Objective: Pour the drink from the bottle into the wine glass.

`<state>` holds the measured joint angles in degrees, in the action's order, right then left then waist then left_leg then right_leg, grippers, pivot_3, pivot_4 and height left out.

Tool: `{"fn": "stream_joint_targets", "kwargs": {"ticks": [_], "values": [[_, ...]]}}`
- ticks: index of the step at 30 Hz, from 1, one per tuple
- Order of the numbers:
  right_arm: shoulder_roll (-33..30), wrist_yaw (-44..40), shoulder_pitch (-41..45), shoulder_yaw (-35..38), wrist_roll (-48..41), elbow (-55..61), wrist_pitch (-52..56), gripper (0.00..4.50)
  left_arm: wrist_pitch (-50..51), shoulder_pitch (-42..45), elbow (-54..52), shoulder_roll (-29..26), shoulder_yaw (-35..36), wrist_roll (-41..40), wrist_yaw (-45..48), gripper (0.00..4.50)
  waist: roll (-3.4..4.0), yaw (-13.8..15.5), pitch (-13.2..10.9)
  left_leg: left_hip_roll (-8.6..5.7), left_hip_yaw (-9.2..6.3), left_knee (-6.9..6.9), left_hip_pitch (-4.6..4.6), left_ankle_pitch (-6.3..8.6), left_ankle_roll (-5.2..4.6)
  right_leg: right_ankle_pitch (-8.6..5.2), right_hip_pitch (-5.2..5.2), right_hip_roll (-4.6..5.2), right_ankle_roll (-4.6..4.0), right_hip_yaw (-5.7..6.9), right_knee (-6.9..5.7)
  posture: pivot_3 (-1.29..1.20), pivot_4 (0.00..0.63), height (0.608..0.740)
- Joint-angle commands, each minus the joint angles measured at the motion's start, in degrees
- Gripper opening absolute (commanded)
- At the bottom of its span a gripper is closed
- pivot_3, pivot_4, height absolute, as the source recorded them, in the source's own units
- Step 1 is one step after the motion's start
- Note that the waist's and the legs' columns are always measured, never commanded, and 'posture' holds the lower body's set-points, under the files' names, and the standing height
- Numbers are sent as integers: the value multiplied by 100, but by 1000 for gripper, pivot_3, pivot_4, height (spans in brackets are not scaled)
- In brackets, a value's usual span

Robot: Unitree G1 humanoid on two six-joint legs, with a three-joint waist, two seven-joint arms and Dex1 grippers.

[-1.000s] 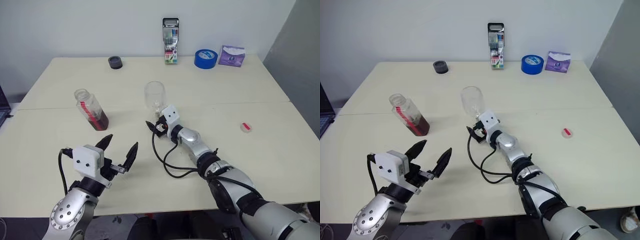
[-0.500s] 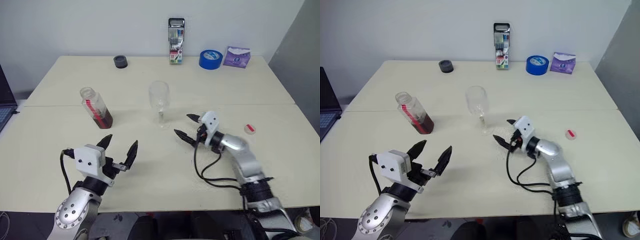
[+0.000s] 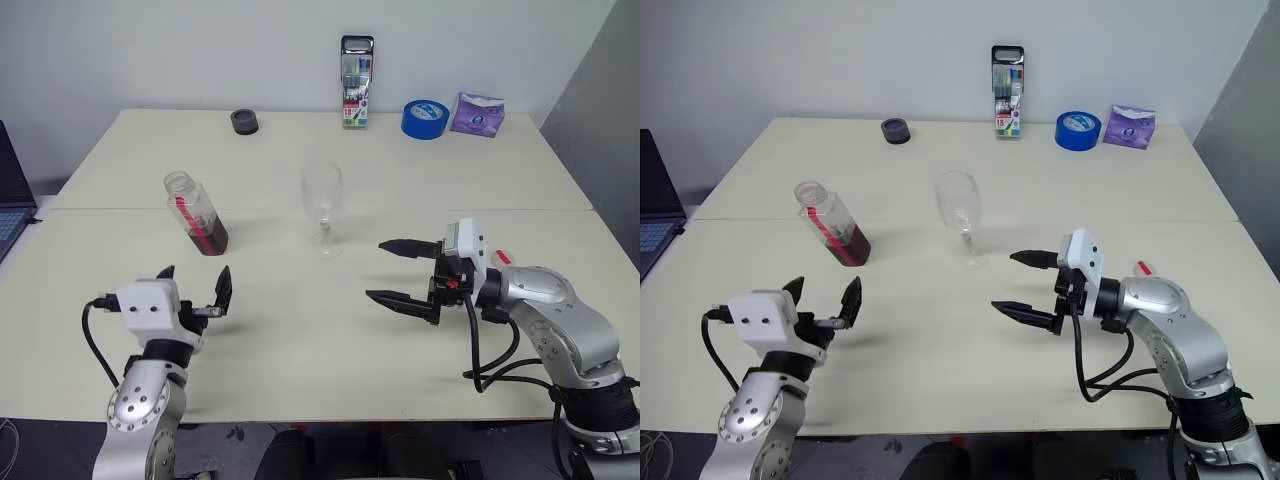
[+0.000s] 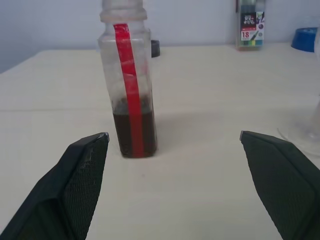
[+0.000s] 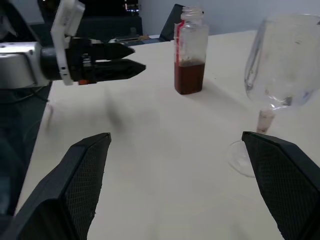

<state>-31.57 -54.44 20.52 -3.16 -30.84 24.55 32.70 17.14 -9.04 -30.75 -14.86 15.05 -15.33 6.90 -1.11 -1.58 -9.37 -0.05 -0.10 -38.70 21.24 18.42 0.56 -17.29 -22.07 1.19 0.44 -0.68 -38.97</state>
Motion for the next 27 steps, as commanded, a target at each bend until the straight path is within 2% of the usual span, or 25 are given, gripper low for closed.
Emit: {"fn": "stream_joint_targets", "kwargs": {"ticks": [1,27], "values": [[-37,102,223,87,-313,358,205,4475,-59,343,192,-165,163,3,72,4500,0,1,0,0,-1,-1,1,0,0,0,0,0,0,1,0,0,150,740],[-133,733,548,119,-673,658,666,4475,-670,1666,2198,-732,437,-60,767,4500,-1,14,0,-5,-65,-24,54,-6,10,1,-17,7,-1,60,5,0,150,740]]}}
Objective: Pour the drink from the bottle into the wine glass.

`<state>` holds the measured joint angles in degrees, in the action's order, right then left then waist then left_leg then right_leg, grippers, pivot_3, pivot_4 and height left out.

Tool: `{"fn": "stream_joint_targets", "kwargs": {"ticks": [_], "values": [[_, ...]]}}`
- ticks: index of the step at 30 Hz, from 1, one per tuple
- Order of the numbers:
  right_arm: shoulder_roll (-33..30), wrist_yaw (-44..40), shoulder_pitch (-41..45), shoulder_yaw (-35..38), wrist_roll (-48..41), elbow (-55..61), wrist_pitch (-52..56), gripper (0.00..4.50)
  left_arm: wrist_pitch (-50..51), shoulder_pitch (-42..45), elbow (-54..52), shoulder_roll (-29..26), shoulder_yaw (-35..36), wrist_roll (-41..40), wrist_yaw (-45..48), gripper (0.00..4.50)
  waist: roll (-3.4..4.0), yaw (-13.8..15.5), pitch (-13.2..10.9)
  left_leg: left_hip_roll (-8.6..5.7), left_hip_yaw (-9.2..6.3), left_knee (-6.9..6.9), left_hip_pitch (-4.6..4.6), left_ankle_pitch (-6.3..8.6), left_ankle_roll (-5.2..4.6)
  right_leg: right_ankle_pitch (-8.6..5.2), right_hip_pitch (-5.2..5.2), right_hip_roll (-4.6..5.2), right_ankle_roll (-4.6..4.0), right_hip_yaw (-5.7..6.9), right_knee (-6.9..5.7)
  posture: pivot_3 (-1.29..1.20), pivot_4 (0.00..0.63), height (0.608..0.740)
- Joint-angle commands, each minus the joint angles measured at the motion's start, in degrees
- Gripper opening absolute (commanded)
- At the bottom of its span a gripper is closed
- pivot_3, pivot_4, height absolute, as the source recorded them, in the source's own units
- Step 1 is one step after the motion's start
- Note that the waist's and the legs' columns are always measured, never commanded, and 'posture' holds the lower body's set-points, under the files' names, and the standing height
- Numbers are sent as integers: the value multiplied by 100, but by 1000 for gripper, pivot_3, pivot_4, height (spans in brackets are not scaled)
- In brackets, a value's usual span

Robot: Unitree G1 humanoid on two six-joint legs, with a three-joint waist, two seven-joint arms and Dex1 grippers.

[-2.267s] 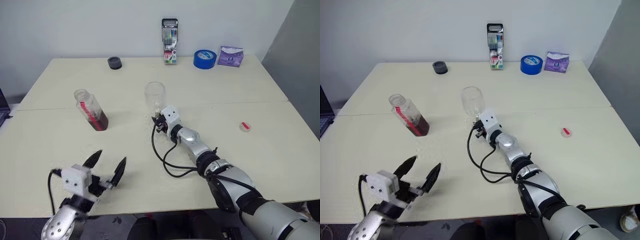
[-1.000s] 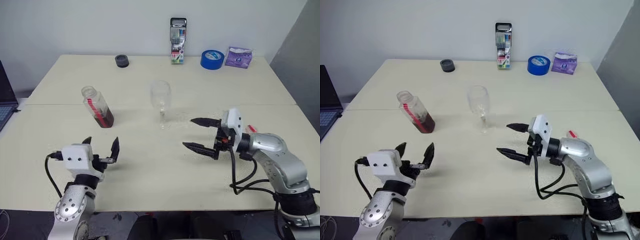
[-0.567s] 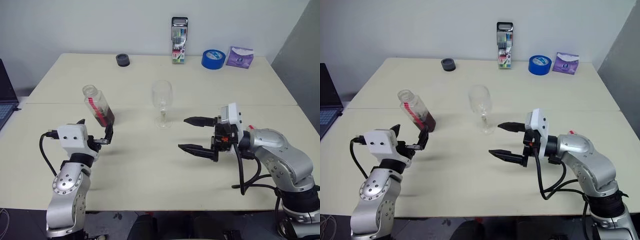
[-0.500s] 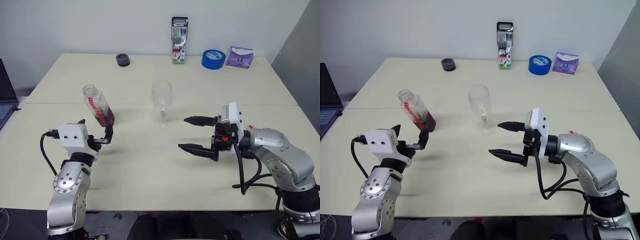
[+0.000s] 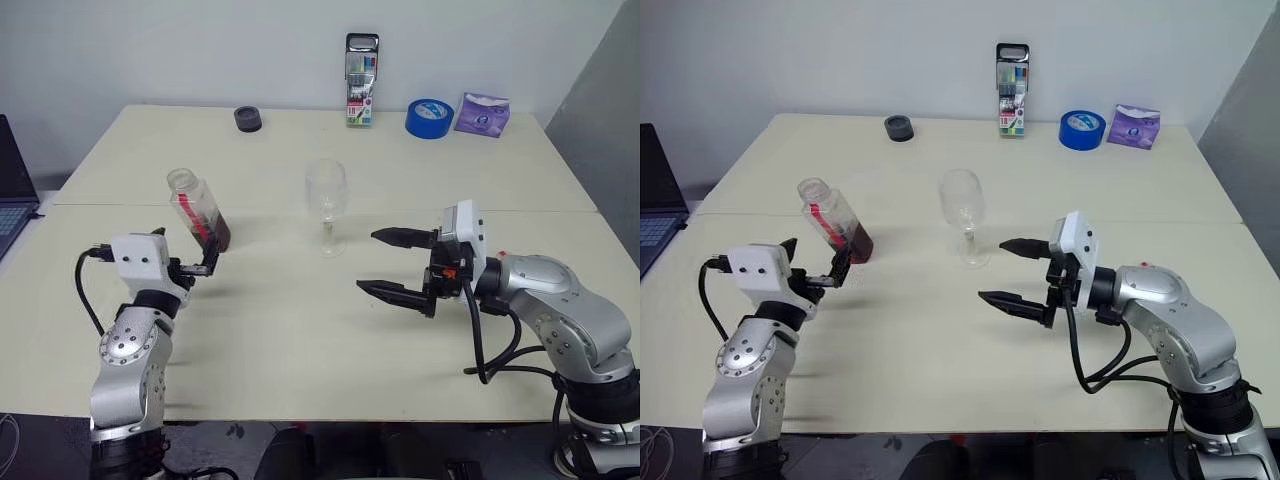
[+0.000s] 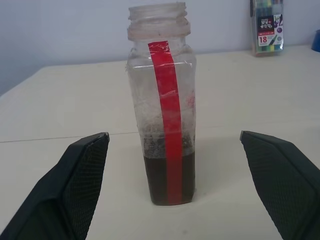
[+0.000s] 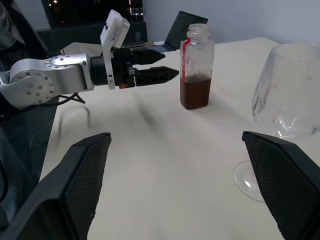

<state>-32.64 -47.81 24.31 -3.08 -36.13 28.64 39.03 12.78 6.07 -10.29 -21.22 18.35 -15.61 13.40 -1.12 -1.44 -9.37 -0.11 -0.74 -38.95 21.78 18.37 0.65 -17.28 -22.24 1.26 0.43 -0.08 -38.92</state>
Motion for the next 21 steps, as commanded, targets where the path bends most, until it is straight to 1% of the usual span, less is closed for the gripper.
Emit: {"fn": "stream_joint_targets", "kwargs": {"ticks": [1,8,14,21], "values": [[-20,113,194,102,-164,280,71,4475,-283,214,261,-106,95,-34,162,4500,0,1,0,0,-2,0,1,0,1,0,0,0,0,2,0,0,150,740],[12,358,307,84,-179,363,157,4475,-638,612,1106,-158,20,-32,526,4500,0,3,0,0,-11,-1,7,-4,7,0,0,2,0,15,1,0,150,740],[-38,395,174,123,-191,414,114,4475,-961,1024,1852,-219,-14,49,724,4500,0,8,0,-2,-18,-1,10,-16,27,0,0,3,0,23,0,0,150,740],[-82,343,-22,133,-130,368,-29,4475,-1610,1892,3398,-235,-178,220,979,4500,-2,19,1,-5,-27,-3,13,-19,31,0,1,5,0,35,-1,0,150,740]]}}
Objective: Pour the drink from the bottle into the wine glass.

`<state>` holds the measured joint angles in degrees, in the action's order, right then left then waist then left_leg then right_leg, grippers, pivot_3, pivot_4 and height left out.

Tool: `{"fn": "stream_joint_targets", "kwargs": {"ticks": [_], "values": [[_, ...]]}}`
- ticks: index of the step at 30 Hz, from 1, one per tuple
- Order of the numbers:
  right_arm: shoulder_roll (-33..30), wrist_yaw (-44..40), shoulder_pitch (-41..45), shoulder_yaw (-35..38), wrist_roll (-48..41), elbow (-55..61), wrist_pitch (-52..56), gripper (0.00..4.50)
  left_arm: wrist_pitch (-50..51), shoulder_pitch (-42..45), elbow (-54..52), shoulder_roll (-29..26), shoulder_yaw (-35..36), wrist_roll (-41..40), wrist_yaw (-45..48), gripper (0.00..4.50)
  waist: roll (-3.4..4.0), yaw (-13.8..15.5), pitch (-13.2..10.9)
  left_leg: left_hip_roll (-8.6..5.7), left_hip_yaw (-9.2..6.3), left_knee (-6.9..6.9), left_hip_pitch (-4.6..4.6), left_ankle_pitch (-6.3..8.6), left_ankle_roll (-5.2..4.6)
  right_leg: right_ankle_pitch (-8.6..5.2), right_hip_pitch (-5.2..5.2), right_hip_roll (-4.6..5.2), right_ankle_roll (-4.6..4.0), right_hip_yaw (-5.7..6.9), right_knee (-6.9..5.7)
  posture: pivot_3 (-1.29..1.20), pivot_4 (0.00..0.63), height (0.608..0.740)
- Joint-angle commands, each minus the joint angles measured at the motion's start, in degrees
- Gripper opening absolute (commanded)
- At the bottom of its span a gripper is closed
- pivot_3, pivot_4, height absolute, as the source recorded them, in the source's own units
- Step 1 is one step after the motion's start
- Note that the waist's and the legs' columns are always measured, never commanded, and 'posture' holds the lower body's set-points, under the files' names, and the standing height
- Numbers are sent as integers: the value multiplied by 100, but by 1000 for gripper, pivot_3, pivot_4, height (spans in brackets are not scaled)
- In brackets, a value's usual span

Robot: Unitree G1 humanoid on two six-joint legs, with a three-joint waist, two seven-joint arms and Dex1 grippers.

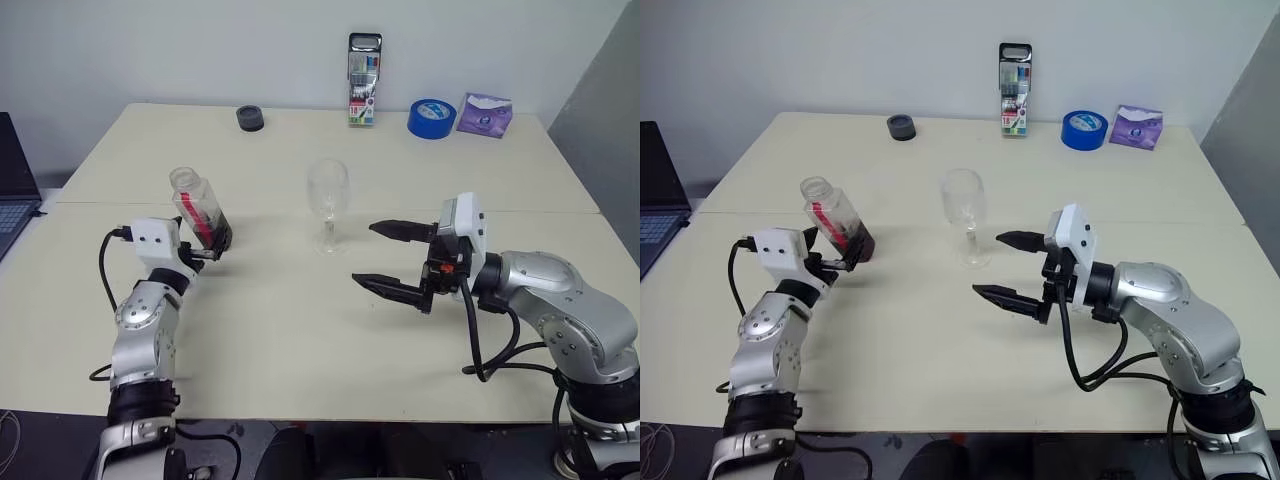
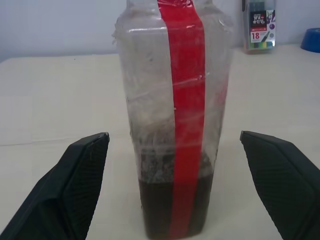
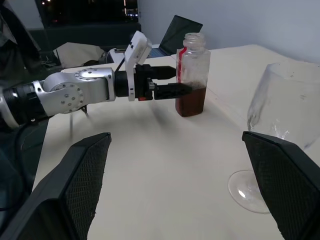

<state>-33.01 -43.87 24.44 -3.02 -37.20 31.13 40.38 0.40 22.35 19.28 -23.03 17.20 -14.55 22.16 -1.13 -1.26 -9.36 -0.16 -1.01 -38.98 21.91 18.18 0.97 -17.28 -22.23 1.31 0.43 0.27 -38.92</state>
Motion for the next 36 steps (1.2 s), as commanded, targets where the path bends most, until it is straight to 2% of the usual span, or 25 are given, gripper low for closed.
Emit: {"fn": "stream_joint_targets", "kwargs": {"ticks": [1,4,10,12,17,25,30,36], "values": [[-44,-58,-59,118,-3,105,-197,4475,-501,407,729,-25,-106,158,108,4500,0,1,0,0,-2,0,1,0,0,0,0,0,0,2,0,0,150,740],[-46,-40,-96,109,20,101,-236,4500,-812,663,1260,38,-158,201,132,3915,0,0,0,-2,-3,-1,2,-1,1,0,-1,1,0,6,0,0,150,740],[-38,141,-142,159,-4,168,-193,4500,-1138,767,1632,56,-173,205,161,2029,-1,-2,1,-2,-10,-1,5,-4,6,0,-1,2,0,11,0,0,150,740],[-40,195,-141,166,-4,195,-183,4500,-1188,768,1641,32,-184,219,155,1723,-1,-2,1,-2,-12,-2,5,-5,8,0,-1,3,0,12,0,0,150,740],[24,477,-46,204,46,229,-202,4500,-1146,976,1291,-228,-398,520,93,1696,-1,-2,0,-2,-16,-2,7,-7,12,0,-1,3,0,15,-1,0,150,740],[417,1037,245,199,344,-5,-439,4500,-1291,1800,886,-827,-1246,1355,555,1696,-3,17,-1,-11,-27,-5,20,-11,17,0,-6,5,-1,23,-2,0,150,740],[746,1314,365,200,526,-188,-609,4500,-1467,2564,1035,-1008,-1726,1764,918,1696,-3,17,-1,-13,-28,-5,22,-12,17,0,-7,5,-1,26,-2,0,150,740],[1054,1471,452,74,686,-281,-682,4500,-1924,3170,1695,-1215,-2055,2191,1071,1696,-3,-30,-1,-15,-27,-5,24,-14,17,0,-12,5,-1,24,-3,0,150,740]]}}
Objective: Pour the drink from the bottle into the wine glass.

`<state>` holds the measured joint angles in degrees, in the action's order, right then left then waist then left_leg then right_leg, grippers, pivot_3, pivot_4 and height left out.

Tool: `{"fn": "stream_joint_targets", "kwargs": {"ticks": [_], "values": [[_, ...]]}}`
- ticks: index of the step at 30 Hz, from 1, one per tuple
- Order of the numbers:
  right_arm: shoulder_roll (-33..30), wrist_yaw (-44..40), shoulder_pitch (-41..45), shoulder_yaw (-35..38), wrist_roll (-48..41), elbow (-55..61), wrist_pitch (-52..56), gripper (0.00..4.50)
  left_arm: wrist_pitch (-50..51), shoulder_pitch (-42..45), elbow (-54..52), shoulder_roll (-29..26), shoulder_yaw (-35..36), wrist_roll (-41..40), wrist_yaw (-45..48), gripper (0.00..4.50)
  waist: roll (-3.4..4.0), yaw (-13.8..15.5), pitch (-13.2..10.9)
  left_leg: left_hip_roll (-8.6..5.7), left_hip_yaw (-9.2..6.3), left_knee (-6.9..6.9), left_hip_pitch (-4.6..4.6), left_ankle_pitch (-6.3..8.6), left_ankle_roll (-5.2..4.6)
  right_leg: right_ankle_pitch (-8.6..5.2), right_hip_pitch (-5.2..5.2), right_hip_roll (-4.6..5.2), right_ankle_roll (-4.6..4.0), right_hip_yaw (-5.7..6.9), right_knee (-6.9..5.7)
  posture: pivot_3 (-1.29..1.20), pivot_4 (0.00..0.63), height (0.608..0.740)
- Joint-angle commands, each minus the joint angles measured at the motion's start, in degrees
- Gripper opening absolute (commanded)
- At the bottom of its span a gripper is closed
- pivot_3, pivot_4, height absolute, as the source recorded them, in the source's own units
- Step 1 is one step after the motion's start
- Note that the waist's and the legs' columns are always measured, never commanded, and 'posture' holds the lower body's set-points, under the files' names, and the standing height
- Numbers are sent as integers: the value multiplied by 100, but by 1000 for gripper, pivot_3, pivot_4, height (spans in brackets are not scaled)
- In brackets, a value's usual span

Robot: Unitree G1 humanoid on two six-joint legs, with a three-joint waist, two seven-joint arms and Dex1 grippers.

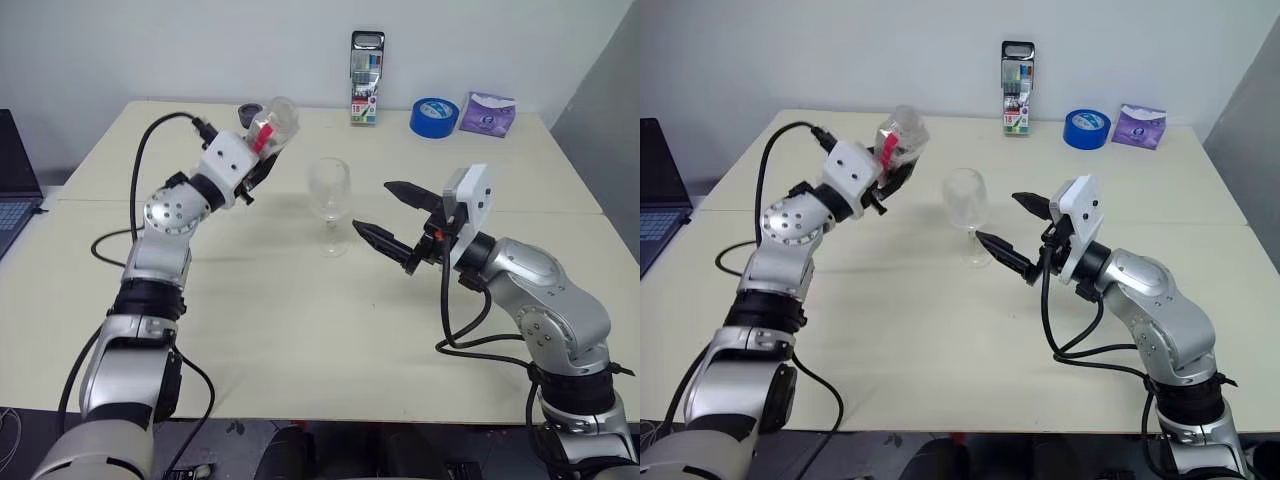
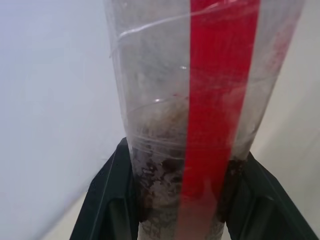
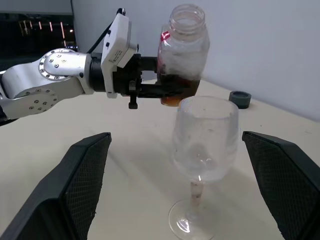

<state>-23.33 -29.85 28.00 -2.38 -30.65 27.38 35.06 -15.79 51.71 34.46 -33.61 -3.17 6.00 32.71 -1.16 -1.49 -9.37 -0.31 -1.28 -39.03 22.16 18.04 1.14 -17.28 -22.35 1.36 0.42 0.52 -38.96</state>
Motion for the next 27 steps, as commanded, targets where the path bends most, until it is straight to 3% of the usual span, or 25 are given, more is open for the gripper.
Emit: {"fn": "stream_joint_targets", "kwargs": {"ticks": [1,8,14,27], "values": [[131,91,105,1,55,81,-156,4500,-399,301,278,-189,-60,200,32,1696,0,-14,0,0,0,0,0,0,0,0,-1,0,0,0,0,0,150,740],[295,179,59,-80,176,102,-205,4500,-976,692,814,-498,-339,646,93,1696,0,-16,0,-1,-1,-1,9,-1,0,0,-7,0,0,1,-1,0,150,740],[381,188,33,-105,252,114,-212,4500,-1463,1012,1214,-704,-579,1092,3,1696,0,-16,0,-3,-2,-32,85,-6,5,1,-84,0,0,3,-24,0,150,740],[431,144,-39,-182,346,80,-293,4500,-2140,1636,1779,-947,-979,1847,-179,1696,0,-20,0,-5,-1,-87,88,-5,3,0,-91,0,0,-1,-86,0,150,740]]}}
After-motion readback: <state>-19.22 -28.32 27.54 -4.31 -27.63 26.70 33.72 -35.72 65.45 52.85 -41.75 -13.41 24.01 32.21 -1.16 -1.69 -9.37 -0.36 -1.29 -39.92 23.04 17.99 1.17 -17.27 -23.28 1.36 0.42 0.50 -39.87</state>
